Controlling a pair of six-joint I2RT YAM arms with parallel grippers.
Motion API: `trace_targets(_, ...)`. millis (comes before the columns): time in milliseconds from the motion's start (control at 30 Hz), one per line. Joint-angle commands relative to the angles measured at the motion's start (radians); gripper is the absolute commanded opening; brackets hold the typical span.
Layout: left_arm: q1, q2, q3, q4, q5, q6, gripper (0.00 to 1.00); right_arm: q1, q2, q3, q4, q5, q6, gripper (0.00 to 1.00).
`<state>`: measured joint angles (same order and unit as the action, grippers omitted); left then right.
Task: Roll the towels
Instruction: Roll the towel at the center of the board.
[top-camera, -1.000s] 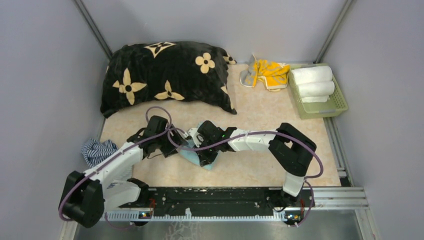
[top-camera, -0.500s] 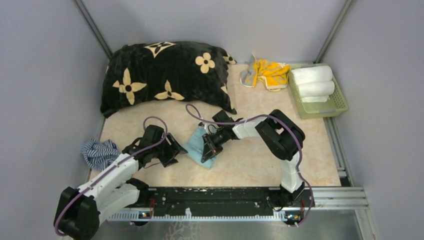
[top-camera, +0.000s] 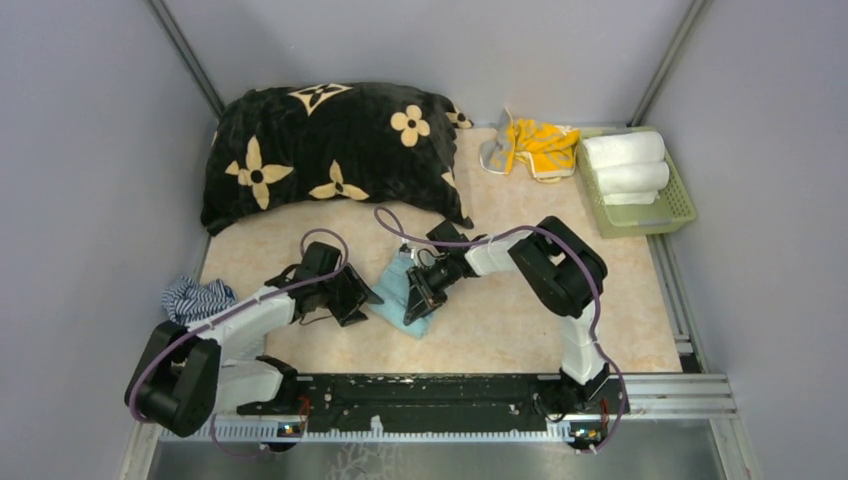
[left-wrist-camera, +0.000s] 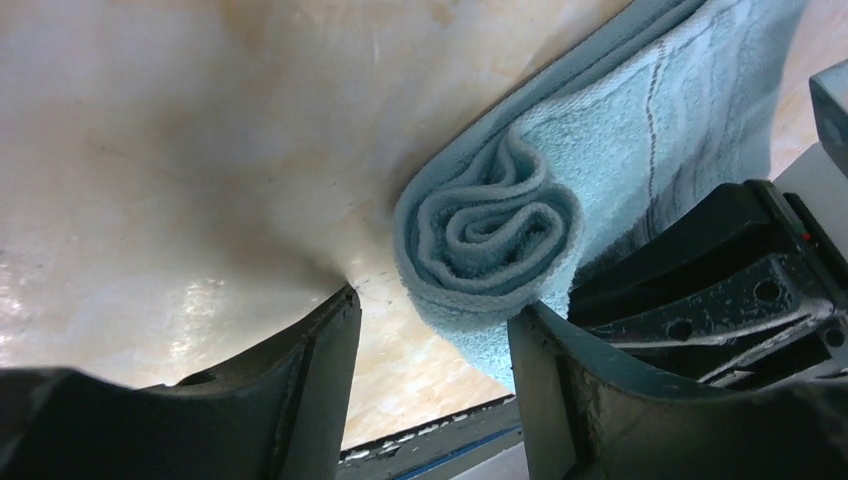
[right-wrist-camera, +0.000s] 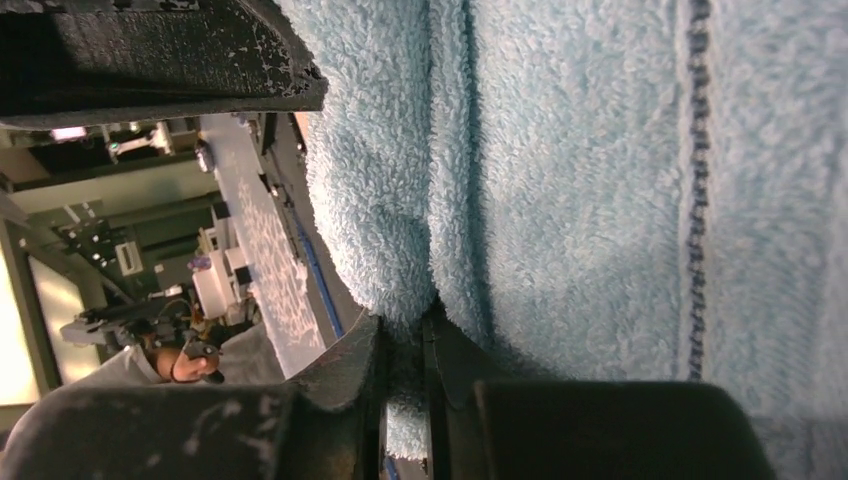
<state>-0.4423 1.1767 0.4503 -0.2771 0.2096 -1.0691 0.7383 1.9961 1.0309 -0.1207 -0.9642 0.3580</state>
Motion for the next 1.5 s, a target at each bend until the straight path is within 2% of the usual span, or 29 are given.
trace_targets(0,0.001,0.054,0.027,0.008,-0.058,-0.004,0.61,-0.004,-0.09,0.002,-0.077,0.139,-0.077,0.14)
trace_targets(100,0.001,0.053,0.019,-0.022,-0.079,-0.012,0.6,0.009,-0.196,-0.014,-0.125,0.273,-0.12,0.26)
trace_targets(267,0.001,0.043,0.008,-0.035,-0.094,-0.029,0.6,0.095,-0.409,-0.015,-0.213,0.608,-0.207,0.42)
trace_targets(400,0.001,0.059,0.018,-0.041,-0.09,-0.029,0.6,0.222,-0.498,-0.016,-0.219,0.838,-0.274,0.46)
trace_targets(533,0.001,0.069,0.019,-0.041,-0.087,-0.03,0.6,0.354,-0.521,-0.028,-0.198,0.976,-0.329,0.47)
trace_targets(767,0.001,0.089,0.019,-0.029,-0.078,-0.029,0.6,0.502,-0.471,-0.06,-0.145,1.132,-0.36,0.47)
trace_targets(1067,0.001,0.11,0.027,-0.023,-0.07,-0.022,0.61,0.527,-0.355,-0.081,-0.098,1.285,-0.407,0.47)
trace_targets(1367,0.002,0.128,0.03,-0.026,-0.082,-0.009,0.62,0.528,-0.235,-0.081,-0.108,1.276,-0.459,0.47)
trace_targets(1467,0.002,0.137,0.041,-0.029,-0.098,0.002,0.62,0.528,-0.214,-0.066,-0.132,1.255,-0.46,0.41)
